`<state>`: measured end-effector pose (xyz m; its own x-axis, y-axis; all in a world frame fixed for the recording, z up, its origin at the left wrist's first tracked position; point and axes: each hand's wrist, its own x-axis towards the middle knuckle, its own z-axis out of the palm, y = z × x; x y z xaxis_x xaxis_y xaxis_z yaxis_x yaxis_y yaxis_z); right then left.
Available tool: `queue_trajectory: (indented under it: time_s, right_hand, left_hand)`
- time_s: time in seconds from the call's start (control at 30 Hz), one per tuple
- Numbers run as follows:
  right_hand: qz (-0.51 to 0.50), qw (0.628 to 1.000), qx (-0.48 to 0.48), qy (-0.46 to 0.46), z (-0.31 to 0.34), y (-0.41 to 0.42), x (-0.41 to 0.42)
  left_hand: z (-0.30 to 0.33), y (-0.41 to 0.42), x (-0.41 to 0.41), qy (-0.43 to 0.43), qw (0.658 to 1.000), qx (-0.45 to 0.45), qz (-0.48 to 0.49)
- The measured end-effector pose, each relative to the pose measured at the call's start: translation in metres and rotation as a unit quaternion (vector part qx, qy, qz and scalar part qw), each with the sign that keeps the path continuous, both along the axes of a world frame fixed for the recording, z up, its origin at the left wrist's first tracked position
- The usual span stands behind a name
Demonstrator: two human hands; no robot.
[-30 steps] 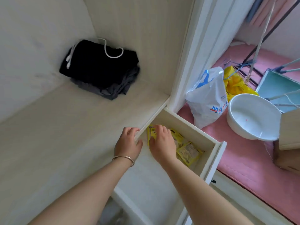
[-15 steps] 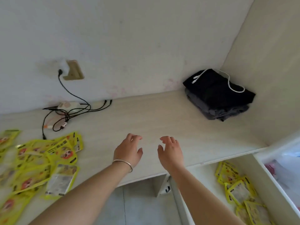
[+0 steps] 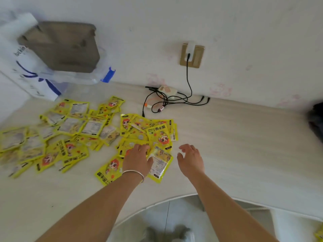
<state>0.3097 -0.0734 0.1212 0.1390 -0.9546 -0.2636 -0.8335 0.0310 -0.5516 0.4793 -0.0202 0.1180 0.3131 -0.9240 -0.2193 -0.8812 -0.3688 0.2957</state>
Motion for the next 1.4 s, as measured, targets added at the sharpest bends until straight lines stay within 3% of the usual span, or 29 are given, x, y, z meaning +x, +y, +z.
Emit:
queue_trajectory:
  time_s: [0.13, 0.3, 0.47, 0.7, 0.87, 1.07, 1.23, 1.4]
  right_hand:
    - [0.100, 0.994, 0.031, 0.004, -0.011, 0.003, 0.032]
    - [0.216, 0.973, 0.005, 0.082, -0.020, -0.003, 0.055]
    - [0.257, 0.947, 0.017, 0.193, -0.032, -0.011, 0.067]
    - [0.254, 0.937, 0.040, 0.238, -0.035, -0.031, 0.083]
    - [0.242, 0.950, 0.015, 0.196, -0.037, -0.034, 0.089]
    - [0.211, 0.962, 0.022, 0.172, -0.037, -0.034, 0.089]
    - [0.035, 0.996, 0.086, 0.005, -0.034, -0.042, 0.085]
    - [-0.107, 0.982, 0.105, -0.114, -0.032, -0.049, 0.081]
  left_hand:
    - [-0.012, 0.014, 0.030, -0.002, 0.998, 0.012, 0.065]
    - [-0.022, 0.015, 0.048, -0.017, 0.992, 0.021, 0.120]
    - [-0.034, 0.010, 0.053, 0.080, 0.962, 0.022, 0.259]
    - [-0.038, -0.017, 0.060, 0.091, 0.965, 0.058, 0.241]
    - [-0.038, -0.032, 0.061, 0.138, 0.961, 0.076, 0.227]
    - [-0.033, -0.039, 0.062, 0.135, 0.959, 0.106, 0.224]
    - [-0.027, -0.041, 0.060, 0.177, 0.953, 0.035, 0.242]
    - [-0.027, -0.038, 0.067, 0.269, 0.909, -0.018, 0.317]
